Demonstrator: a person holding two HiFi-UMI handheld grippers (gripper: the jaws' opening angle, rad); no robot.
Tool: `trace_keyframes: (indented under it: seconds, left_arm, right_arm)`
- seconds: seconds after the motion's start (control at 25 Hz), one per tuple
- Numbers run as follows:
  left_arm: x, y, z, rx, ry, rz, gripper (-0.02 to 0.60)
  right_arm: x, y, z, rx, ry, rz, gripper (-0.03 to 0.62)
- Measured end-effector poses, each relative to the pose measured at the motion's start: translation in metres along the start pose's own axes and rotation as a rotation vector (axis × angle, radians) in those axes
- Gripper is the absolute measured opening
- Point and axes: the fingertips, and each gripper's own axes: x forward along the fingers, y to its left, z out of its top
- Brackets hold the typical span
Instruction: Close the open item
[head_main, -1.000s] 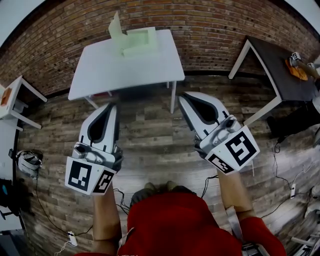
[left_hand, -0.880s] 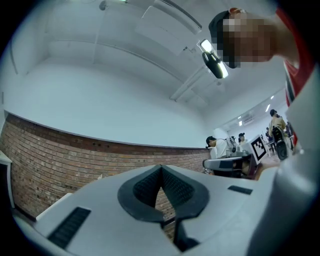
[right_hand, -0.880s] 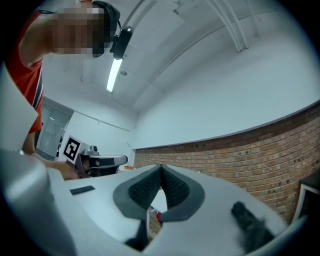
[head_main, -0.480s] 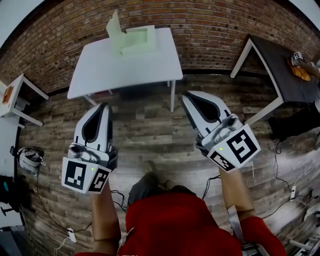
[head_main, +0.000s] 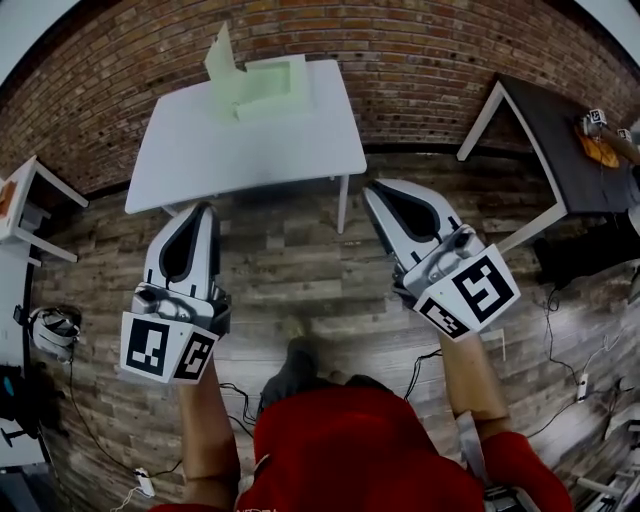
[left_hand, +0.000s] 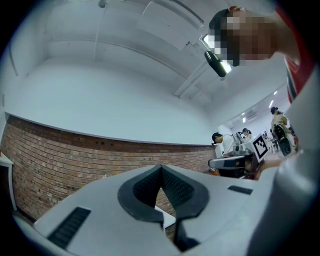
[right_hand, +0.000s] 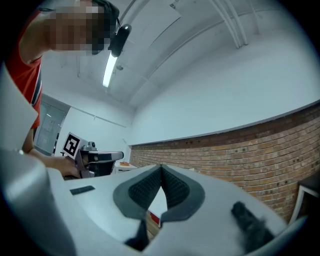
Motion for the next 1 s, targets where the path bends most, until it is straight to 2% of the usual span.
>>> trace_keyframes:
  seconds: [1.0]
  left_arm:
    - [0.156, 0.225, -0.048, 0.016, 0.024, -0.050, 0.012]
  right_arm:
    - [0.246, -0.094, -0.036, -0.026, 0.056, -0.070, 0.031]
